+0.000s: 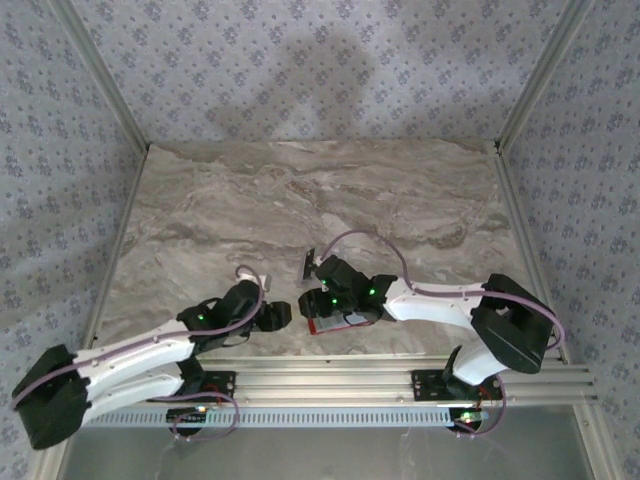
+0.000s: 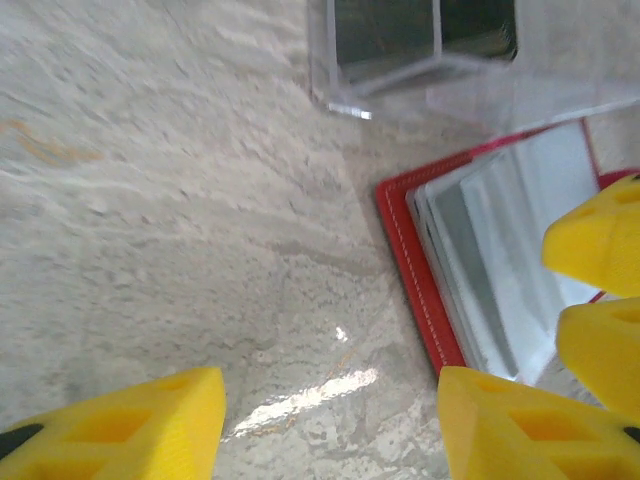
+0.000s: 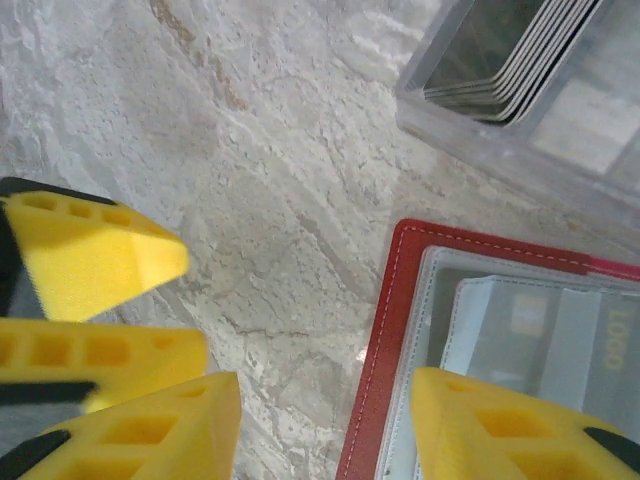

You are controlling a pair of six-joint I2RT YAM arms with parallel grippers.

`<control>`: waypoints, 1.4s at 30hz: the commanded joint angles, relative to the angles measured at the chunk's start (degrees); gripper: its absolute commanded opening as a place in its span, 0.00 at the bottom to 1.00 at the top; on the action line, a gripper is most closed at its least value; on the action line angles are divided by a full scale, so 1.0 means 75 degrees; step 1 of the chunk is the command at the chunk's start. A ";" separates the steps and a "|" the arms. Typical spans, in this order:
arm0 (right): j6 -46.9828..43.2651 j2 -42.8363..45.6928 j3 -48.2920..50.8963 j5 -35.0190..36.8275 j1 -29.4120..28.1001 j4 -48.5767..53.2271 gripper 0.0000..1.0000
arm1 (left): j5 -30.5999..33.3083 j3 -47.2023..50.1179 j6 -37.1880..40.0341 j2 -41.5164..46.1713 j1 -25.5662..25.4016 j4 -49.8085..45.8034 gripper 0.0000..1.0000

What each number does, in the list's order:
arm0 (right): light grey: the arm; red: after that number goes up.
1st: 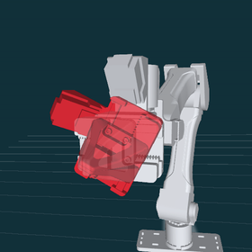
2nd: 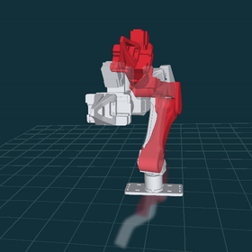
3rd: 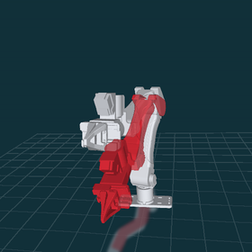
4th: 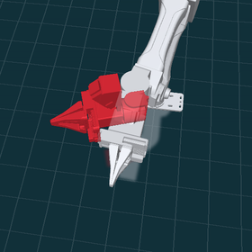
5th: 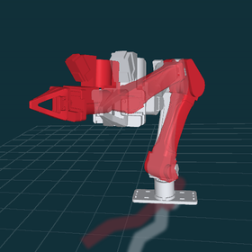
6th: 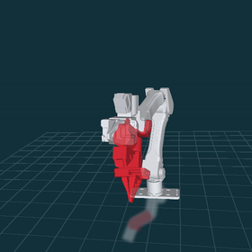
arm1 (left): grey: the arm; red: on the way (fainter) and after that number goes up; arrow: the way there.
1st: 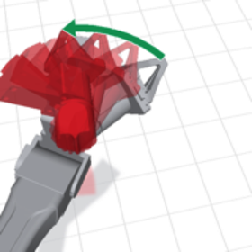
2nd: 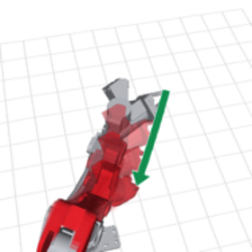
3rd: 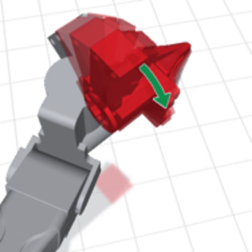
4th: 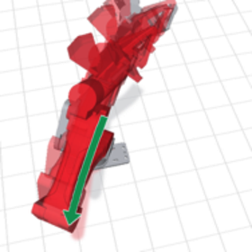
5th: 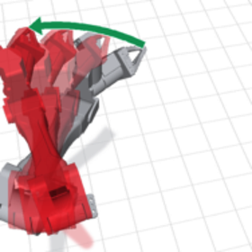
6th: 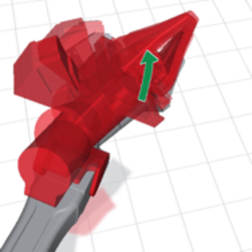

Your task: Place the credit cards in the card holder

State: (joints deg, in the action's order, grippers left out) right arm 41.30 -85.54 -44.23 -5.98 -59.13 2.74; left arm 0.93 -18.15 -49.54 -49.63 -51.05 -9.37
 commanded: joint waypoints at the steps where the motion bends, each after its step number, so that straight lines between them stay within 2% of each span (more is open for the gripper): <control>1: -0.0002 -0.0037 0.0031 0.0358 -0.0037 0.0358 0.44 | -0.0269 -0.0127 0.0194 0.0460 0.0475 -0.0977 0.59; 5: 0.0135 -0.0452 0.0061 0.0411 -0.0112 0.0213 0.38 | -0.0645 -0.0413 0.0368 0.0521 0.1080 -0.1091 0.59; 12: 0.0223 -0.1126 0.0017 -0.0088 -0.0255 -0.0375 0.42 | -0.1154 -0.1147 0.0650 -0.0621 0.1779 -0.0668 0.59; 14: 0.0129 -0.1015 -0.0036 -0.0074 -0.0248 -0.0284 0.43 | -0.1264 -0.1348 0.0716 -0.1008 0.1985 -0.0474 0.60; 19: -0.0223 0.0177 -0.0183 0.0737 -0.0126 0.0746 0.48 | -0.1569 -0.1920 0.0755 -0.2214 0.2425 0.0018 0.59; 25: -0.0422 0.1207 -0.0231 0.0783 0.0615 0.1550 0.50 | -0.1828 -0.2713 0.0836 -0.3708 0.2637 0.0583 0.57; 28: -0.0542 0.1327 -0.0284 0.0605 0.0977 0.1614 0.56 | -0.1932 -0.3118 0.0879 -0.4302 0.2667 0.0729 0.56; 33: -0.0632 0.0999 -0.0675 0.0254 0.1378 0.1616 0.54 | -0.2016 -0.3709 0.0935 -0.5323 0.2761 0.0803 0.45; 36: -0.0935 0.0698 -0.0995 0.0084 0.1513 0.1620 0.50 | -0.2062 -0.3833 0.0937 -0.5698 0.2749 0.0903 0.40; 42: -0.1111 -0.0238 -0.1768 -0.0255 0.1812 0.1750 0.46 | -0.2155 -0.3697 0.0904 -0.6081 0.2552 0.1303 0.36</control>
State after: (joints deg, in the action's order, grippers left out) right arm 35.00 -84.33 -54.26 -5.78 -46.46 13.76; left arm -14.06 -45.58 -43.29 -94.39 -30.98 -2.31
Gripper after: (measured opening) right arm 0.461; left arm 0.367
